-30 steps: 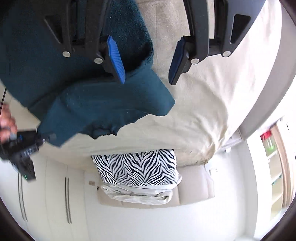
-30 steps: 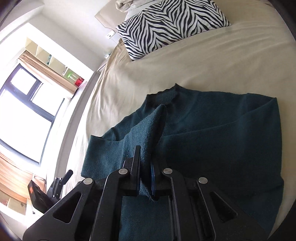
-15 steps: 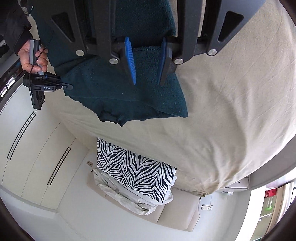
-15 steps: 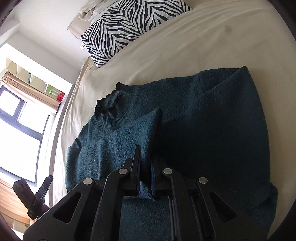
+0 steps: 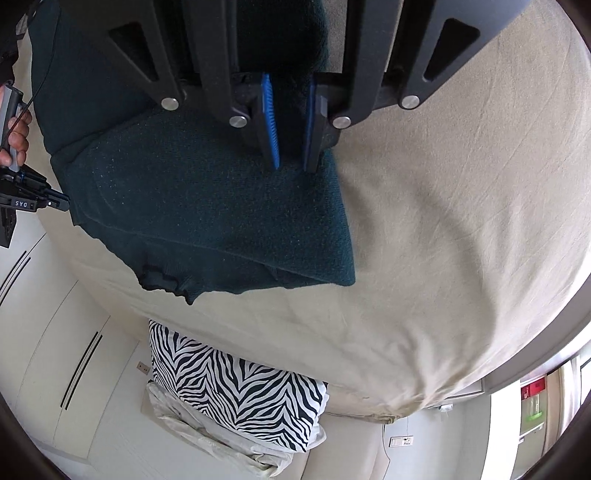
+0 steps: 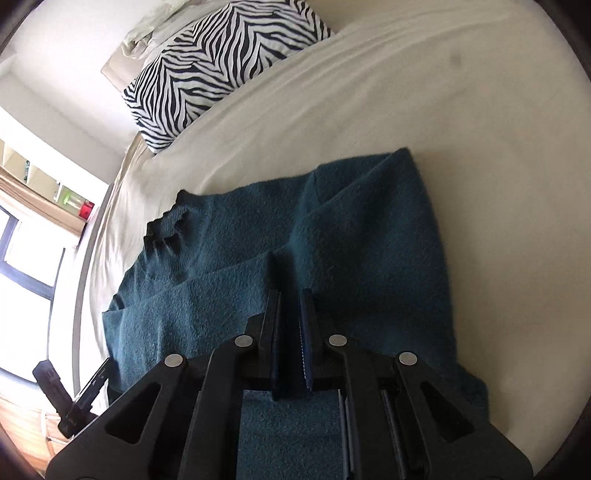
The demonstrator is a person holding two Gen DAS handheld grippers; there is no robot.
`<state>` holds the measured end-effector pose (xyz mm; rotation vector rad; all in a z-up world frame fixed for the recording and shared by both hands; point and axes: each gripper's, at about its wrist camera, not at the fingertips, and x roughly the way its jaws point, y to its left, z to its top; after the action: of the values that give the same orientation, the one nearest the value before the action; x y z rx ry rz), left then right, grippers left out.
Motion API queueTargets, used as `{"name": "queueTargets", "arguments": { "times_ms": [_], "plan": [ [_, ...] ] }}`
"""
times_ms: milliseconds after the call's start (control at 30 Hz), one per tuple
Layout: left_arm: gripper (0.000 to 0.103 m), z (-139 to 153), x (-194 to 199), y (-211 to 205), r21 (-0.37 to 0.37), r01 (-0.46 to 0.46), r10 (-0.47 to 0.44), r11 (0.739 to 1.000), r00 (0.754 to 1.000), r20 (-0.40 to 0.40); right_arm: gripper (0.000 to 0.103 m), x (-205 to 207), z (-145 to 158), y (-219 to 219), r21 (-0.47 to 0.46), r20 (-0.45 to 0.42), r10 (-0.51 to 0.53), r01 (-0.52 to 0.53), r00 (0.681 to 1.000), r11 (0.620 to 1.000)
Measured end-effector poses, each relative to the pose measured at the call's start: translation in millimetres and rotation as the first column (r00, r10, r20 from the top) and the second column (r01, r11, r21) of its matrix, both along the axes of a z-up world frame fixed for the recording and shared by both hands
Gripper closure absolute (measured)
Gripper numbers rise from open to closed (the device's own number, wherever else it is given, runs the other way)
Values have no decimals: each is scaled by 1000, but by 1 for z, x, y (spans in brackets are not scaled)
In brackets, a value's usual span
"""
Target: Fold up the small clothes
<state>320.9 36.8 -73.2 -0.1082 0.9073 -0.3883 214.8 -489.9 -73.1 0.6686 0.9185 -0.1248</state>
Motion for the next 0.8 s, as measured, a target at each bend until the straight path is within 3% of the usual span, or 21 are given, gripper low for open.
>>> {"name": "queueTargets", "arguments": {
  "times_ms": [100, 200, 233, 300, 333, 400, 433, 467, 533, 567, 600, 633, 700, 800],
  "plan": [
    [79, 15, 0, -7, 8, -7, 6, 1000, 999, 45, 94, 1, 21, 15, 14, 102, 69, -71, 992, 997],
    [75, 5, 10, -26, 73, 17, -17, 997, 1000, 7, 93, 20, 23, 49, 24, 121, 191, -196, 974, 980],
    [75, -6, 13, -32, 117, 25, -23, 993, 1000, -13, 92, 26, 18, 58, 43, 115, 219, -226, 969, 973],
    [74, -12, 7, -31, 119, 20, -23, 993, 999, 22, 75, 40, -4, 68, 111, 54, 250, -255, 967, 961],
    [74, -10, 4, -28, 119, 18, -20, 993, 1000, 19, 75, 41, -18, 68, 130, 18, 241, -241, 970, 962],
    [73, -2, -8, -18, 103, 11, -14, 995, 1000, 27, 76, 29, -29, 55, 186, 99, 224, -239, 970, 953],
    [70, 2, -17, -10, 97, 3, -7, 995, 999, 32, 76, 19, -30, 48, 208, 114, 195, -216, 974, 954],
    [61, 5, -27, -2, 94, -11, 9, 995, 1000, 27, 76, 7, -30, 40, 221, 123, 170, -194, 978, 956],
    [58, 10, -53, 20, 52, -38, 37, 998, 999, 21, 75, -23, -23, 25, 201, 138, 122, -148, 983, 968],
    [58, 13, -67, 28, 38, -51, 51, 998, 999, 17, 68, -42, -18, 16, 187, 146, 93, -120, 985, 975],
    [58, 16, -82, 35, 29, -57, 56, 998, 998, 12, 53, -62, -14, 9, 180, 149, 67, -94, 987, 979],
    [57, 18, -98, 39, 21, -54, 54, 998, 999, 6, 50, -83, -10, 2, 179, 160, 43, -71, 986, 981],
    [47, 20, -131, 42, 9, -39, 39, 999, 999, -20, 48, -127, -1, -7, 179, 195, 22, -58, 981, 982],
    [42, 17, -176, 44, 1, -37, 37, 999, 997, -61, 48, -190, 10, -4, 144, 195, 41, -70, 980, 987]
  ]
}}
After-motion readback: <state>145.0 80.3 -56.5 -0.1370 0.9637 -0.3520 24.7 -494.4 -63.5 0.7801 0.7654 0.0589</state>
